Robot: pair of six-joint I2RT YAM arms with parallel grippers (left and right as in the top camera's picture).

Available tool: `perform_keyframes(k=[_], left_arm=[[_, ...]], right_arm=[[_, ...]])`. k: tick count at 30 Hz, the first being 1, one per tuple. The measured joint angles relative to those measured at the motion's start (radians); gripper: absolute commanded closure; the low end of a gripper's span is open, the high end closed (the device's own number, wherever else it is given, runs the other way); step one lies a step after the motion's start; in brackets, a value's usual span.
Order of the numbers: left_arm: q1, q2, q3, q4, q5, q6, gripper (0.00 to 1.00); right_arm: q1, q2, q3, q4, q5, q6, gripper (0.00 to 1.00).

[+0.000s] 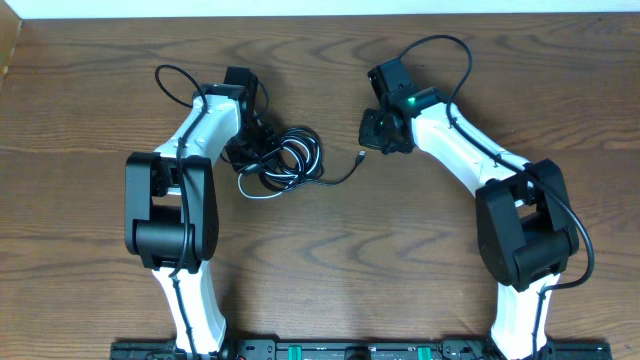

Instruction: Untangle cables

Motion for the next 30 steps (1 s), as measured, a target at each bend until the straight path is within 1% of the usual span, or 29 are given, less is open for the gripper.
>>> perform_keyframes(k=[5, 8, 13, 16, 18, 22, 25, 30], left_arm=[[0.0, 0.0, 0.0, 0.0, 0.0, 0.0, 0.92], [0.0, 0.0, 0.0, 0.0, 0.0, 0.0, 0.92], [0.0, 0.0, 0.0, 0.0, 0.0, 0.0, 0.92], [0.0, 0.0, 0.0, 0.0, 0.0, 0.0, 0.92], [0.0, 0.0, 0.0, 0.0, 0.0, 0.0, 0.92], [0.0, 0.0, 0.0, 0.0, -0.004, 0.0, 0.92], [0.001, 0.0, 0.0, 0.0, -0.006, 0.0, 0.92], [0.001, 0.0, 0.0, 0.0, -0.011, 0.0, 0.93]], right_arm=[[0.027, 0.006, 0.0, 0.002, 0.02, 0.011, 0.91], [0.051, 0.021, 0.0, 0.002, 0.023, 0.018, 0.89], [0.122, 0.051, -0.005, 0.01, 0.005, 0.037, 0.89], [0.165, 0.054, -0.007, 0.029, -0.017, 0.043, 0.84], [0.193, 0.054, -0.007, 0.035, -0.032, 0.057, 0.76], [0.241, 0.054, -0.008, 0.037, -0.048, 0.116, 0.71], [0.257, 0.054, -0.008, 0.041, -0.056, 0.172, 0.7], [0.259, 0.054, -0.008, 0.073, -0.06, 0.242, 0.72]])
